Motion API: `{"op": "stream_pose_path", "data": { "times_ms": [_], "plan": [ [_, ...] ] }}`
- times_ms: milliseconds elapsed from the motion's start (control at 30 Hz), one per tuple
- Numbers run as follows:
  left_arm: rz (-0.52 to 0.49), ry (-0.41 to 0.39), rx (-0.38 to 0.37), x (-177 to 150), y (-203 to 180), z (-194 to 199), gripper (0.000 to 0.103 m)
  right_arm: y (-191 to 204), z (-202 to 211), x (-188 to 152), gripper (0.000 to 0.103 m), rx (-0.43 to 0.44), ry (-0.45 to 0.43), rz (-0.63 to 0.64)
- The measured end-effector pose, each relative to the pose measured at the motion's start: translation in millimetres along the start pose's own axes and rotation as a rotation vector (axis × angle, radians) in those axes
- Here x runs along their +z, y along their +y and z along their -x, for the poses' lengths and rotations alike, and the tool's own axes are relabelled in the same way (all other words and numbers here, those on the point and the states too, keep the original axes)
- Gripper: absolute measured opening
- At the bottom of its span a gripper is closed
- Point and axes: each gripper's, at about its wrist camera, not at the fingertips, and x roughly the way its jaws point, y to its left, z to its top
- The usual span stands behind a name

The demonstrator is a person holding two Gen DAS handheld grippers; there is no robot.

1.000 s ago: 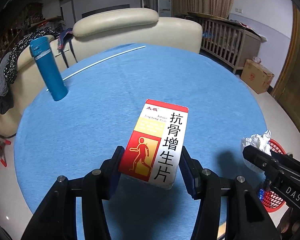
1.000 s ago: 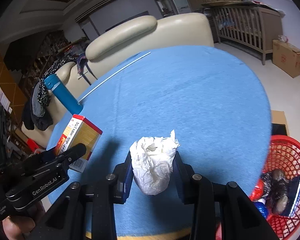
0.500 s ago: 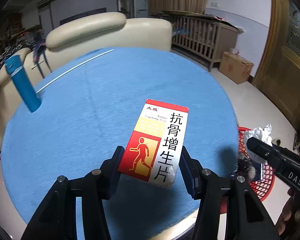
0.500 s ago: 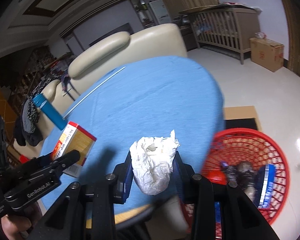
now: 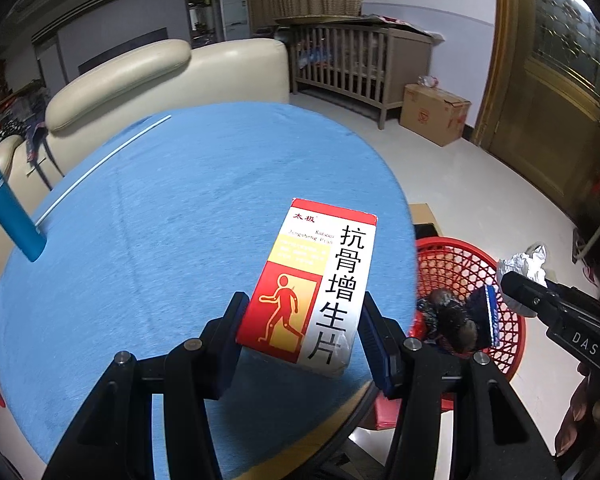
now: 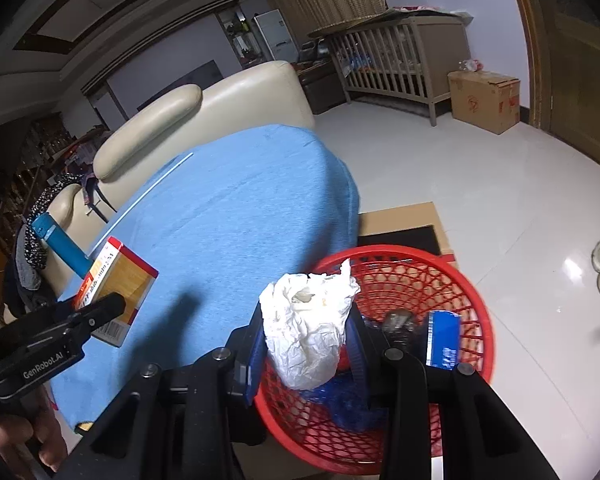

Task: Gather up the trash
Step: 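Carry the white tissue and red-and-white medicine box over the red basket, then open the right tool over the basket while the left tool lowers the medicine box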

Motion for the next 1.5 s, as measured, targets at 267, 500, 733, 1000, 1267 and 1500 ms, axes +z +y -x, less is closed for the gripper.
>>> {"op": "stream_pose_path", "data": {
  "times_ms": [267,500,733,1000,1267,1500],
  "plan": [
    [-0.058,0.014,-0.02,2,-22,-8,0.056,-19,5,-3,0.038,-0.043,-0.005,0.001],
    [-0.097,0.029,-0.041,3,-43,-13,0.056,-44,-6,-6,0.038,-0.09,0.018,-0.025],
    [-0.13,0.04,-0.062,4,-60,-19,0.056,-65,-20,1,0.038,-0.11,0.041,-0.056],
    [-0.158,0.055,-0.084,4,-75,-25,0.056,-71,-39,17,0.038,-0.112,0.049,-0.065],
    [-0.18,0.068,-0.094,3,-85,-30,0.056,-81,-54,19,0.076,-0.098,0.064,-0.105],
    [-0.209,0.087,-0.11,2,-102,-36,0.056,-108,-23,13,0.076,-0.081,0.002,-0.217]
  ]
}}
